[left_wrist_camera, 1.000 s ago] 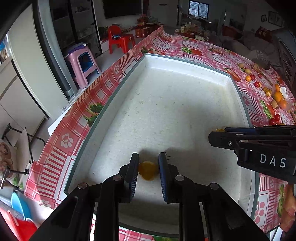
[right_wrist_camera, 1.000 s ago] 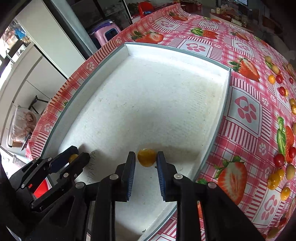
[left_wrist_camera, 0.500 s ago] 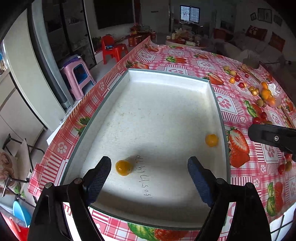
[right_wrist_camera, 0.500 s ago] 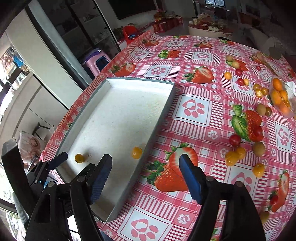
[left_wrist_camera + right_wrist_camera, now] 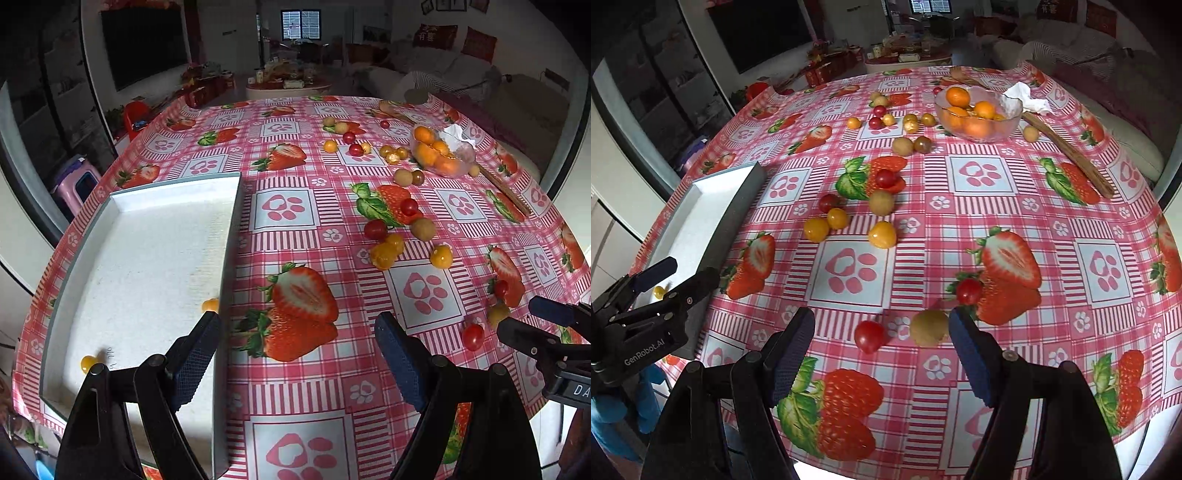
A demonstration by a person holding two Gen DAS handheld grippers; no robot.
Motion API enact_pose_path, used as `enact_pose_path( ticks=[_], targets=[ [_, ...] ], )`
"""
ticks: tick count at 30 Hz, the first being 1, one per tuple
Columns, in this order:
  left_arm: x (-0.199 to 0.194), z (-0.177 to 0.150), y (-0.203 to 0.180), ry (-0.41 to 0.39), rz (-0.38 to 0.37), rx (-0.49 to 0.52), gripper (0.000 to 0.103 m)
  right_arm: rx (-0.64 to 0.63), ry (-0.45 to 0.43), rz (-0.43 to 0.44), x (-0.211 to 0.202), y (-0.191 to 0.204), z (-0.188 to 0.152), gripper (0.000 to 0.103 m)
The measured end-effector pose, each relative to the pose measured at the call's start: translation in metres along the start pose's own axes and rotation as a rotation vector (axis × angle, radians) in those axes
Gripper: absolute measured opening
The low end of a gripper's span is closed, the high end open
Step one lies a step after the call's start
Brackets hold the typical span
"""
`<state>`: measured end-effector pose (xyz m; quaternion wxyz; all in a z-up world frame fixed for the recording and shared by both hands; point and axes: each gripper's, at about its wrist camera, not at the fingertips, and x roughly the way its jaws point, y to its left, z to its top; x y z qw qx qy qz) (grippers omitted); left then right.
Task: Organize fruits
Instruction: 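Grasp a yellow tomato with the left tool while the right tool grasps a brown round fruit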
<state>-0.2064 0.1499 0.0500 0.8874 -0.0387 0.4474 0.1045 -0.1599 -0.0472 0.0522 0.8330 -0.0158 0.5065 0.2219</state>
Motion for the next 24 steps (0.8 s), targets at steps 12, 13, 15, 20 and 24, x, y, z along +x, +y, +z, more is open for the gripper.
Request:
enact_pose_path(
  ticks=[12, 13, 15, 20, 24],
  targets=[
    [0.053, 0.021, -0.044, 0.034, -0.036, 0.066, 0.086, 0.043, 0.028, -0.059, 0.011, -0.046, -0.029, 0.078],
    [0.056, 0.023, -0.046, 0.036, -0.038, 0.070, 0.086, 0.036, 0.026, -0.063, 0.012, -0.045, -0.029, 0.078],
    [0.063, 0.026, -0.049, 0.044, -0.036, 0.077, 0.086, 0.014, 0.013, -0.082, 0.014, -0.042, -0.029, 0.074],
    [0.077, 0.030, -0.053, 0.066, -0.039, 0.077, 0.086, -0.007, -0.001, -0.081, 0.019, -0.036, -0.022, 0.071],
    [0.079, 0.034, -0.054, 0.065, -0.069, 0.061, 0.071, -0.025, -0.005, -0.083, 0.023, -0.031, -0.017, 0.064]
  ],
)
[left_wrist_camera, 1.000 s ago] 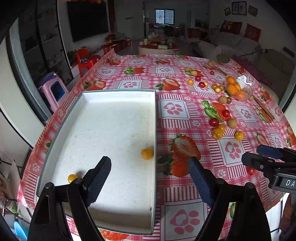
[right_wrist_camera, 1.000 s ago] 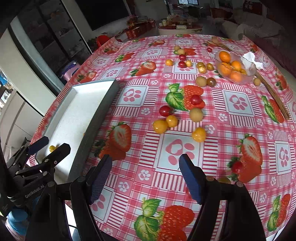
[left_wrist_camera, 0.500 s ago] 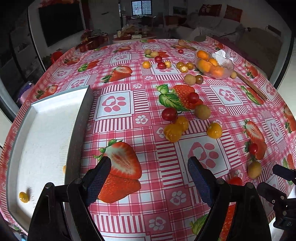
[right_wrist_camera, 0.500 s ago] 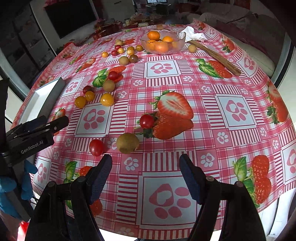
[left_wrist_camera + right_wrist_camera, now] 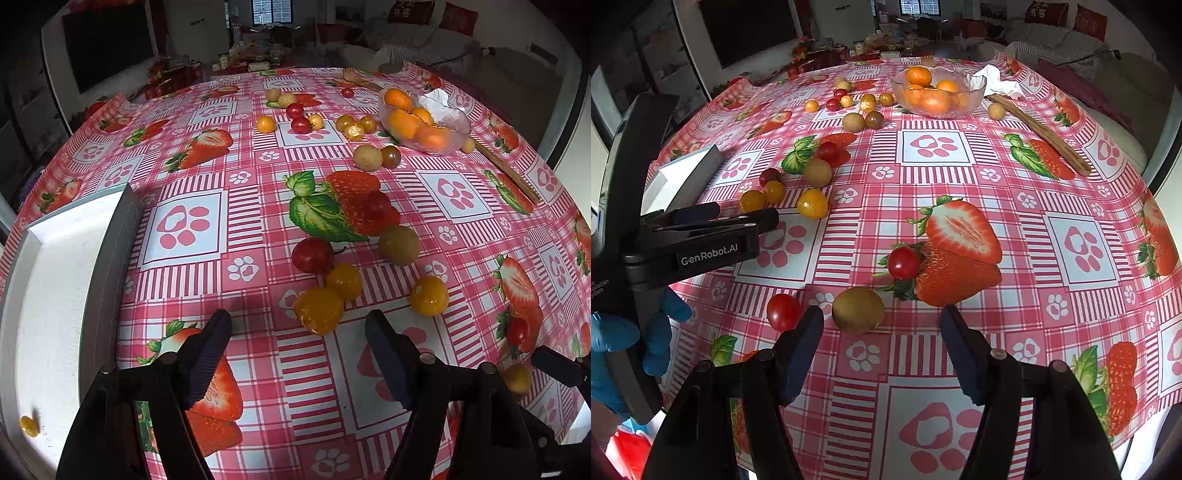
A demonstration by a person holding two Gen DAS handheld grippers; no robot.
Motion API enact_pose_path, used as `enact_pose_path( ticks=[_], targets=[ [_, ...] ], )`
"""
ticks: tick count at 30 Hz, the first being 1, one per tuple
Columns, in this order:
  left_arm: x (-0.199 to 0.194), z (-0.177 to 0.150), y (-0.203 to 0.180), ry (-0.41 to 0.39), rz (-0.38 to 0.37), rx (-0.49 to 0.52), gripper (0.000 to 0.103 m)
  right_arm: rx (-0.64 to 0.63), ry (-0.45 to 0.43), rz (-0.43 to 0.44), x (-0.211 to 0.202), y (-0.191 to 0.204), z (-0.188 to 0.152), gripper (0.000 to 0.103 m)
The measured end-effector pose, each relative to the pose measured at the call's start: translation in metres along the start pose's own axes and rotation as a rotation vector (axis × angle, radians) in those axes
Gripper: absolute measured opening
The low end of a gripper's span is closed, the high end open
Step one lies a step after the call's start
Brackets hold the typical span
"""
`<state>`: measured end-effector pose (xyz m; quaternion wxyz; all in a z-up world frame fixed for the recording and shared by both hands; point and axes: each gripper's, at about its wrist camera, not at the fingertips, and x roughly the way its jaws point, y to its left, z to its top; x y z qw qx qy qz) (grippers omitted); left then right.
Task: Organize fruits
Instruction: 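Grasp a yellow tomato with the left tool while the right tool grasps a brown round fruit, then carry both held fruits over the white tray and open both tools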
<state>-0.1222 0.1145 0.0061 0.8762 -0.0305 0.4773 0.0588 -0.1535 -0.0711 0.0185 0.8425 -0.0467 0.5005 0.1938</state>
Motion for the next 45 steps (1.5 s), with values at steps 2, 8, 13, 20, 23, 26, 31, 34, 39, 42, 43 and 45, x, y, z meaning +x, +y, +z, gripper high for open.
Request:
enact_pose_path(
  ticks=[2, 8, 13, 20, 23, 26, 31, 34, 39, 42, 43, 45],
  targets=[
    [0.000, 0.002, -0.002, -0.004, 0.000, 0.000, 0.064, -0.005, 0.004, -0.001, 0.002, 0.002, 0.002, 0.057],
    [-0.003, 0.002, -0.001, -0.012, -0.039, -0.001, 0.026, 0.024, 0.003, 0.023, 0.003, -0.001, 0.005, 0.031],
    [-0.015, -0.006, 0.007, -0.016, -0.064, -0.027, 0.026, 0.088, 0.018, 0.068, 0.000, -0.011, 0.004, 0.031],
    [-0.043, -0.019, 0.020, -0.045, -0.066, -0.038, 0.026, 0.100, 0.034, 0.085, -0.005, -0.013, -0.003, 0.031],
    [-0.052, -0.024, 0.029, -0.050, -0.067, -0.053, 0.026, 0.108, 0.040, 0.089, -0.006, -0.014, -0.004, 0.031],
    [-0.060, -0.030, 0.035, -0.056, -0.063, -0.062, 0.026, 0.108, 0.038, 0.088, -0.009, -0.012, -0.004, 0.031],
    [-0.072, -0.037, 0.045, -0.074, -0.059, -0.075, 0.026, 0.096, 0.029, 0.089, -0.015, -0.004, -0.001, 0.031],
    [-0.079, -0.042, 0.053, -0.084, -0.053, -0.084, 0.026, 0.081, 0.021, 0.092, -0.020, 0.004, 0.002, 0.031],
    [-0.092, -0.048, 0.074, -0.108, -0.038, -0.119, 0.026, 0.060, 0.021, 0.118, -0.023, 0.021, 0.009, 0.031],
    [-0.101, -0.052, 0.090, -0.129, -0.018, -0.142, 0.026, 0.040, 0.026, 0.139, -0.023, 0.036, 0.013, 0.031],
    [-0.103, -0.053, 0.096, -0.134, -0.009, -0.150, 0.026, 0.031, 0.027, 0.147, -0.023, 0.042, 0.015, 0.031],
    [-0.108, -0.057, 0.109, -0.141, 0.011, -0.164, 0.026, 0.010, 0.027, 0.162, -0.023, 0.055, 0.019, 0.031]
  ],
)
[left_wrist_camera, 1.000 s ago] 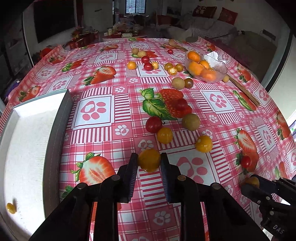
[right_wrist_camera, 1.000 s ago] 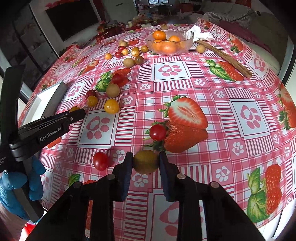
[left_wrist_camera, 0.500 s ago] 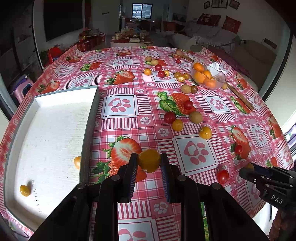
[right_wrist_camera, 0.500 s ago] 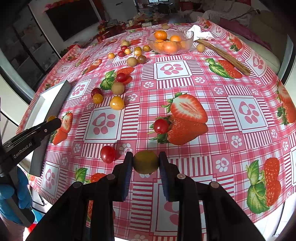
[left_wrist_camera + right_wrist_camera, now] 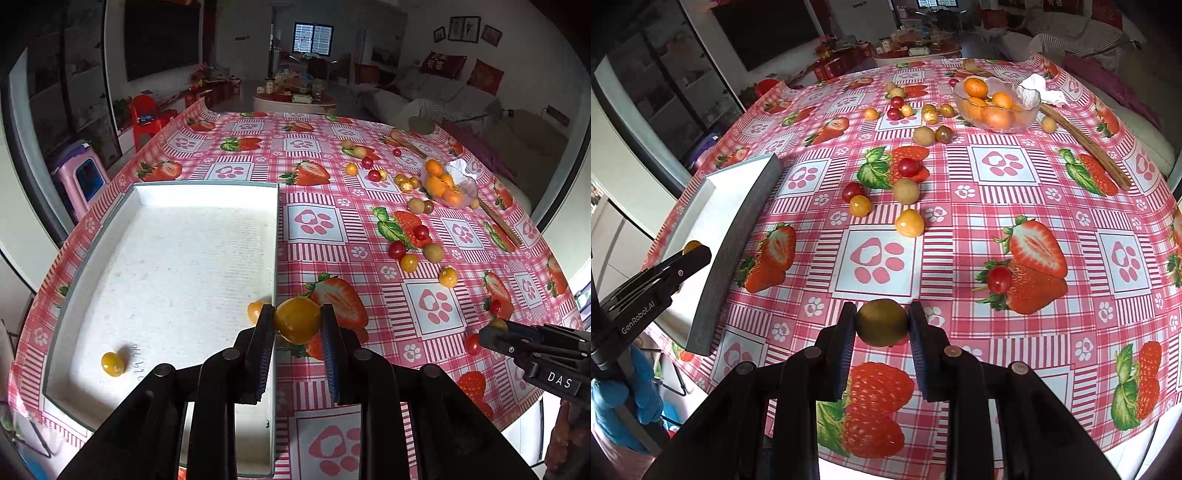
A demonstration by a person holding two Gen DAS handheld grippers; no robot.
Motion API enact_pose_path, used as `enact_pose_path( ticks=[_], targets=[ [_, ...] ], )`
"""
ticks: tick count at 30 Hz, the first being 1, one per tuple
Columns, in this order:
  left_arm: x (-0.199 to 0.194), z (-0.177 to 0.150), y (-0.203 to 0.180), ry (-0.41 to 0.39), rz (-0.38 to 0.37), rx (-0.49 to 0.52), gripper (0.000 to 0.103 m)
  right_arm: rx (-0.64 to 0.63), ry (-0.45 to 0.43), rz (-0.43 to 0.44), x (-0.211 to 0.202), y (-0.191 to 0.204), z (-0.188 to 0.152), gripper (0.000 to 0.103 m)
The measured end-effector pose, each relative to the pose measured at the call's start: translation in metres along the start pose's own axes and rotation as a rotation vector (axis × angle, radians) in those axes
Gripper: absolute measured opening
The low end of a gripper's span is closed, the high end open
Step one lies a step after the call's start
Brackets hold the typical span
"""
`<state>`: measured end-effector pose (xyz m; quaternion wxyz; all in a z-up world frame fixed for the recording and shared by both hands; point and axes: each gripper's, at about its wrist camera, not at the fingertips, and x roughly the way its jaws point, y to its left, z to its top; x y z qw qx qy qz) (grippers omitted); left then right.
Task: Organize fruits
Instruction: 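Carry both held fruits over the white tray and open both tools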
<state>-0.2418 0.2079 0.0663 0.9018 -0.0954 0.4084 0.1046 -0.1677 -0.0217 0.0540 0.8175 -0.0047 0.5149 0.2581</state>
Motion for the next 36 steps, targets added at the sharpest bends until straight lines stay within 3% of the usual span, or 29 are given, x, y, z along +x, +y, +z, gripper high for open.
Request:
enact_pose_path(
  ticks=[10, 17, 23, 34, 36],
  targets=[
    [-0.010, -0.008, 0.076, -0.006, 0.117, -0.095, 0.026, -0.117, 0.023, 0.098, 0.020, 0.078, 0.021, 0.031],
    [0.012, -0.001, 0.110, 0.022, 0.195, -0.110, 0.026, -0.215, 0.028, 0.156, 0.039, 0.137, 0.050, 0.031],
    [0.029, 0.002, 0.134, 0.068, 0.212, -0.161, 0.026, -0.294, 0.060, 0.178, 0.070, 0.182, 0.071, 0.031],
    [0.045, 0.003, 0.141, 0.117, 0.230, -0.157, 0.026, -0.315, 0.178, 0.134, 0.138, 0.206, 0.084, 0.031],
    [0.050, 0.002, 0.141, 0.134, 0.235, -0.152, 0.026, -0.333, 0.163, 0.117, 0.139, 0.208, 0.085, 0.031]
  ],
)
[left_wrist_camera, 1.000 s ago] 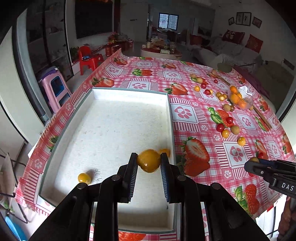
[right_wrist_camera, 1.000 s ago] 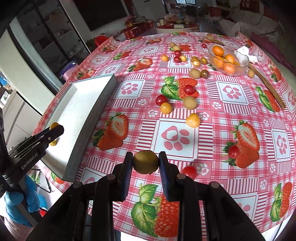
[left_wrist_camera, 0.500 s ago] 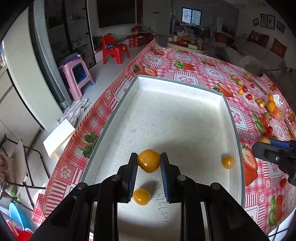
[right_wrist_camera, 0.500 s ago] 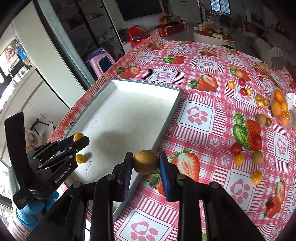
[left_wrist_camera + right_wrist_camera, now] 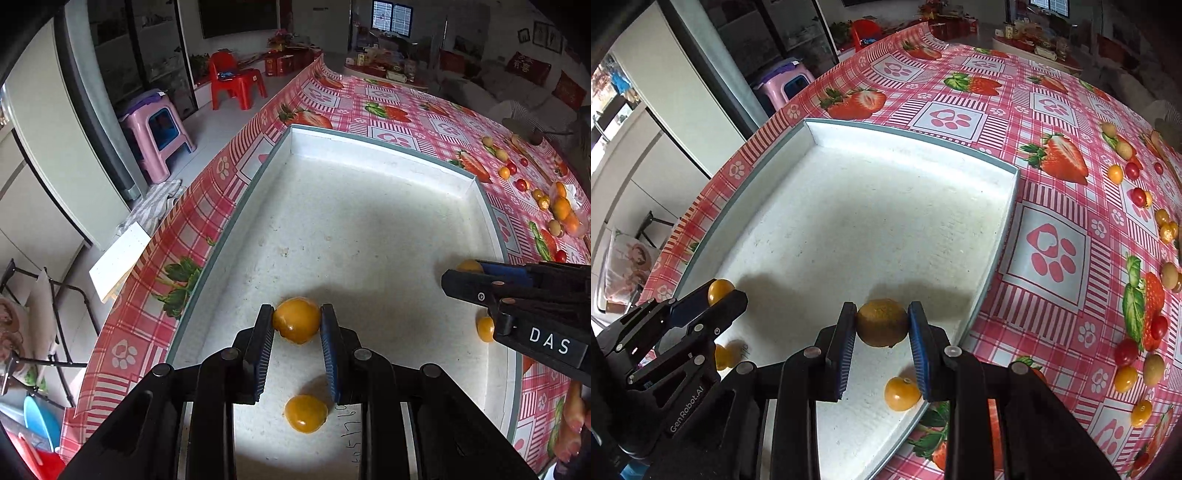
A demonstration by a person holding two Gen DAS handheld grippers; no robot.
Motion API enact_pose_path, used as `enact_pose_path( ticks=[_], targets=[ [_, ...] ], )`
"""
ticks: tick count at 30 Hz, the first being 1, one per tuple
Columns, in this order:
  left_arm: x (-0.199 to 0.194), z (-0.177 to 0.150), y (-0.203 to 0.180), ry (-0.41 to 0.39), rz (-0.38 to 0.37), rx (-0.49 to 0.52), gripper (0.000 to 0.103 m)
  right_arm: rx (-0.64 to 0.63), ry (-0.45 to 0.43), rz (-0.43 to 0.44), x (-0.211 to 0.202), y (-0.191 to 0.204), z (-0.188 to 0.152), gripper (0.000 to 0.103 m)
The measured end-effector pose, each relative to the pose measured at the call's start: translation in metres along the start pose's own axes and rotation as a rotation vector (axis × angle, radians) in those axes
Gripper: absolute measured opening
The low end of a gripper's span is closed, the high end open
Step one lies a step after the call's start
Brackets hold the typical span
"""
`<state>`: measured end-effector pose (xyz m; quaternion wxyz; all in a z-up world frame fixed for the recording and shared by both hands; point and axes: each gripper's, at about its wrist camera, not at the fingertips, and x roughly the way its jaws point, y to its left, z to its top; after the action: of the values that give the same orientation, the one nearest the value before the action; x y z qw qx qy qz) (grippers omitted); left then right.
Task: Organize fruits
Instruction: 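Carry both held fruits over the white tray and open both tools, then grasp a yellow tomato with the left tool while the right tool grasps a red cherry tomato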
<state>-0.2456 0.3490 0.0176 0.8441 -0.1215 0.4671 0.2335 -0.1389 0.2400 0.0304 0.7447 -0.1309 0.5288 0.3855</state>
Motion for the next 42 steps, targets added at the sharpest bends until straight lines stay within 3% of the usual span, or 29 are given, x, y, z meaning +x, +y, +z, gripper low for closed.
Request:
enact_pose_path(
  ticks=[2, 4, 5, 6, 9, 13, 15, 22, 31, 42],
  targets=[
    [0.003, -0.001, -0.001, 0.009, 0.009, 0.004, 0.028, -0.007, 0.003, -0.004, 0.002, 0.001, 0.001, 0.031],
    [0.003, -0.001, -0.002, 0.004, 0.034, 0.012, 0.047, -0.011, 0.008, 0.001, 0.003, 0.001, 0.002, 0.032],
    [0.002, -0.001, -0.001, -0.002, 0.037, 0.011, 0.070, -0.012, 0.011, 0.007, 0.004, 0.002, 0.003, 0.035],
    [0.000, -0.001, -0.001, -0.016, 0.038, 0.008, 0.075, -0.011, 0.014, 0.015, 0.004, 0.002, 0.004, 0.041],
    [-0.003, -0.001, -0.001, -0.021, 0.032, 0.008, 0.075, -0.004, 0.000, 0.031, -0.002, 0.003, 0.004, 0.060],
    [-0.008, -0.001, -0.001, -0.022, 0.005, -0.008, 0.075, 0.021, -0.044, 0.051, -0.019, 0.000, 0.003, 0.070],
    [-0.014, -0.002, -0.004, -0.030, 0.001, -0.004, 0.075, 0.037, -0.070, 0.064, -0.031, -0.004, 0.000, 0.081],
    [-0.036, -0.002, -0.029, -0.065, -0.014, 0.050, 0.075, 0.109, -0.121, 0.062, -0.065, -0.034, -0.024, 0.082],
    [-0.064, -0.001, -0.091, -0.104, -0.082, 0.161, 0.075, 0.239, -0.154, 0.030, -0.101, -0.098, -0.076, 0.083],
    [-0.059, -0.012, -0.185, -0.050, -0.200, 0.263, 0.075, 0.397, -0.186, -0.159, -0.140, -0.190, -0.148, 0.083]
  ],
)
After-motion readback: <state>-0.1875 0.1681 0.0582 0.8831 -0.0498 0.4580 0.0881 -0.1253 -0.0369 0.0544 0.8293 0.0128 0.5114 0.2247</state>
